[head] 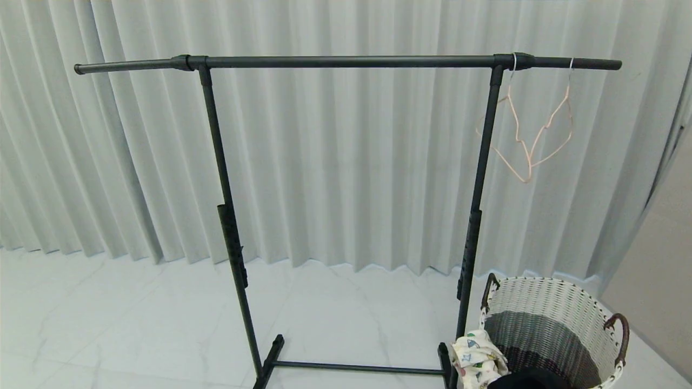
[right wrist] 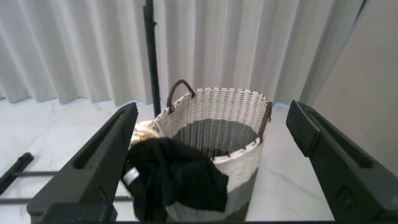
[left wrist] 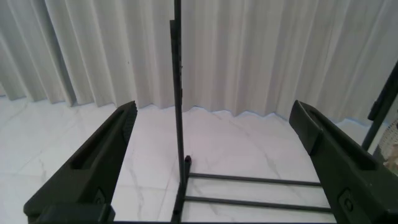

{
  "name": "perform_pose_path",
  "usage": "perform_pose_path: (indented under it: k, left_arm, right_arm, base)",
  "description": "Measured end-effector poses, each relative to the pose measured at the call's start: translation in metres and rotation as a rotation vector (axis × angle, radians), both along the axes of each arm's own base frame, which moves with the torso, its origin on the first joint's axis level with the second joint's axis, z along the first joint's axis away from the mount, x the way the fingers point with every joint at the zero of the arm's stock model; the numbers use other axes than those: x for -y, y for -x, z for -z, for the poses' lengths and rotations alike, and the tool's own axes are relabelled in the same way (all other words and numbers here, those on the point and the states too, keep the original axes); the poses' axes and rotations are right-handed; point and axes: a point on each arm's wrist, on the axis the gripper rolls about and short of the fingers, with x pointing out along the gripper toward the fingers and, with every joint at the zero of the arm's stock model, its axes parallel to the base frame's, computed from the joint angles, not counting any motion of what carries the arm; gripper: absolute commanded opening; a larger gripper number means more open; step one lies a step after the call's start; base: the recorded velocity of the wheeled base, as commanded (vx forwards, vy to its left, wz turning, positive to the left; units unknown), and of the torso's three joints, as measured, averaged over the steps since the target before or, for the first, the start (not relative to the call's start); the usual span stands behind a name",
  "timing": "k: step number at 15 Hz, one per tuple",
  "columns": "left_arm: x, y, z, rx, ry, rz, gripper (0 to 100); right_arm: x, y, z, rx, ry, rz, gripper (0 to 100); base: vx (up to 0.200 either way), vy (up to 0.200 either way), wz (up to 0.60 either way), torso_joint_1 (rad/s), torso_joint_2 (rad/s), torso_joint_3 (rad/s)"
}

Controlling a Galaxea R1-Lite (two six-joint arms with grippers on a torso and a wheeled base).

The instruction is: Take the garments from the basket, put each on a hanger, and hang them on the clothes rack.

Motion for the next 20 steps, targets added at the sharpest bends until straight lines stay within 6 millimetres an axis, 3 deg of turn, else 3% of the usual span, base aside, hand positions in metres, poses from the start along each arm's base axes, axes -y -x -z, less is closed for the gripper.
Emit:
perform_pose_path:
  k: [2, 15, 18, 20]
  left_arm:
    - [0.0, 0.0, 0.0, 0.0, 0.002, 0.0, 100]
    - [0.0, 0.0, 0.0, 0.0, 0.003, 0.0, 100]
    - [0.0, 0.0, 0.0, 0.0, 0.003, 0.0, 100]
    - [0.0, 0.0, 0.0, 0.0, 0.003, 0.0, 100]
  right_arm:
    - [0.0, 0.0, 0.0, 0.001, 0.003, 0.0, 100]
    - [-0.001, -0.001, -0.002, 0.002, 0.06, -0.062, 100]
    - [-0.003, 0.001, -0.028, 0.028, 0.094, -0.171, 100]
    - [-0.003, -0.005, -0.037, -0.073, 0.207, -0.22, 100]
  base:
    - [0.2, 0.0, 0.0, 0.002, 0.0, 0.002]
    - [0.0, 0.0, 0.0, 0.0, 0.0, 0.0]
    - [0.0, 0.0, 0.0, 0.0, 0.0, 0.0]
    - [0.0, 0.0, 0.0, 0.0, 0.0, 0.0]
